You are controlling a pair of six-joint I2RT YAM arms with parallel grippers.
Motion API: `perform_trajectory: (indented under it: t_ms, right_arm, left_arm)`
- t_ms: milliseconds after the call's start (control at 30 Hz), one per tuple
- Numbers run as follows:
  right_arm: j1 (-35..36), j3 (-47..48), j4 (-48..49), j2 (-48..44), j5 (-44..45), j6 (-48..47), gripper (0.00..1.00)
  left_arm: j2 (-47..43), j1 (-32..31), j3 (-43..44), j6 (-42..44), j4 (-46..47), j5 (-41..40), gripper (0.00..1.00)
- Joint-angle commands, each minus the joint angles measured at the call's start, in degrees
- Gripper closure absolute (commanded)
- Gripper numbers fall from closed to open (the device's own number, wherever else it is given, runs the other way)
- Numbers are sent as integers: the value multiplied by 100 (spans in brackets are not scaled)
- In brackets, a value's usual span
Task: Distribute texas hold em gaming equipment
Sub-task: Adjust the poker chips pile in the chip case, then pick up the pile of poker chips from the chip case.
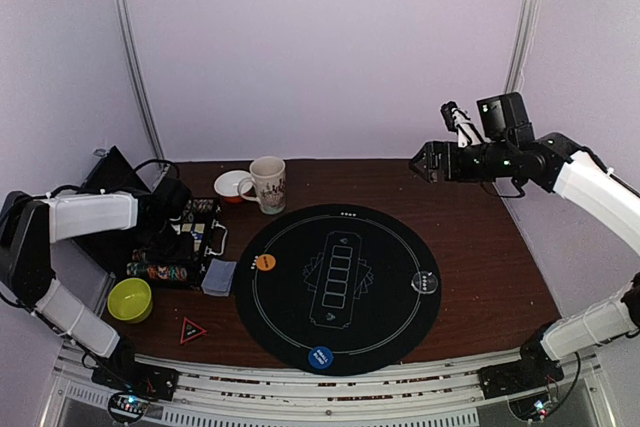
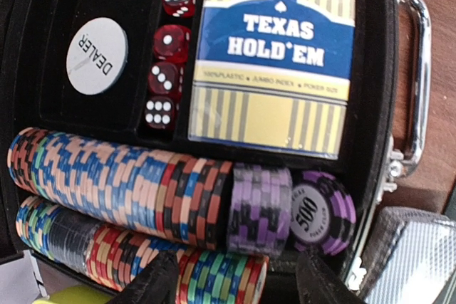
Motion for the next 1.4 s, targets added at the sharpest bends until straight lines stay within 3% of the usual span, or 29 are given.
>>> perform_trajectory:
  t_ms: [0,133,433,600,900,1100,1367]
  right_arm:
    - [-26,187,-111,160,52,-78,0]
    - [-26,178,-52,232,22,-67,0]
    - [-26,313,-24,464,-55,-88,0]
    - [-26,362,-85,486,-38,-173,0]
    - [-26,304,-170,451,15,-248,0]
    - [-21,283,-174,480,-3,-241,0]
    - [-26,320,-229,459,64,-270,0]
  left_arm:
    - [32,53,-337,-95,124,88,42]
    - [-135,29,-441,-130,232,401,51]
    - [-658,-48,-470,24,299,252,50]
    - [-412,-42,-303,72,-21,-146,46]
    - [-676,-43,-354,282,22,594,39]
    - [-783,-43,-222,339,65,598,36]
    - [-49,-30,-198,410,18,736,32]
